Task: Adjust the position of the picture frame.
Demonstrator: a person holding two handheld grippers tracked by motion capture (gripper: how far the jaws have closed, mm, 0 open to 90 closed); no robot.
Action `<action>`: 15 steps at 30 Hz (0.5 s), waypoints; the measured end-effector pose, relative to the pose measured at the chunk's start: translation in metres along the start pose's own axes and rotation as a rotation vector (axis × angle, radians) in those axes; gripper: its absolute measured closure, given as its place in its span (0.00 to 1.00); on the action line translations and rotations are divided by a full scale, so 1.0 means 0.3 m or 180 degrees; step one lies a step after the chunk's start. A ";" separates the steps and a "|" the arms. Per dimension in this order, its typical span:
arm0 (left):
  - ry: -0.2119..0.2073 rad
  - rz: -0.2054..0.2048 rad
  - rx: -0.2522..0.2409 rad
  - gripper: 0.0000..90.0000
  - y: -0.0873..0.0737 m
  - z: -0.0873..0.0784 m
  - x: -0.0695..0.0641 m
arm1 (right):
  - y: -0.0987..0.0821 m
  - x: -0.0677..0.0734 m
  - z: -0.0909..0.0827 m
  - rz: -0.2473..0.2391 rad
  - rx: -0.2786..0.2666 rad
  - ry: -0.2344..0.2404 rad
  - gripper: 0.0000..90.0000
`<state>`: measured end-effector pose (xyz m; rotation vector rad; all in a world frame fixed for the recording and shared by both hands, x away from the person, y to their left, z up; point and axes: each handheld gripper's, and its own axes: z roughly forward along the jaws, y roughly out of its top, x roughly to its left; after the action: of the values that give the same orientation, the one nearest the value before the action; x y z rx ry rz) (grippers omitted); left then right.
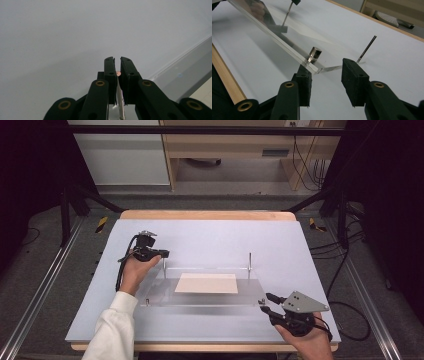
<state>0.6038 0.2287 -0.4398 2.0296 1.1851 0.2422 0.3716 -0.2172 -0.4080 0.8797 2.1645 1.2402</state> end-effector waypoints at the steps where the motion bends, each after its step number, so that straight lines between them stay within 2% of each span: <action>1: -0.0001 0.0000 -0.0002 0.92 0.000 0.000 0.000 | 0.001 -0.001 0.001 -0.0004 -0.0003 0.0000 0.66; 15: 0.0014 -0.0019 -0.0003 0.92 0.000 -0.001 0.000 | 0.023 -0.006 0.006 -0.0040 -0.0011 -0.0007 0.66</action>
<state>0.6037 0.2288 -0.4395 2.0254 1.1935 0.2444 0.3762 -0.2149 -0.4027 0.8645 2.1621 1.2360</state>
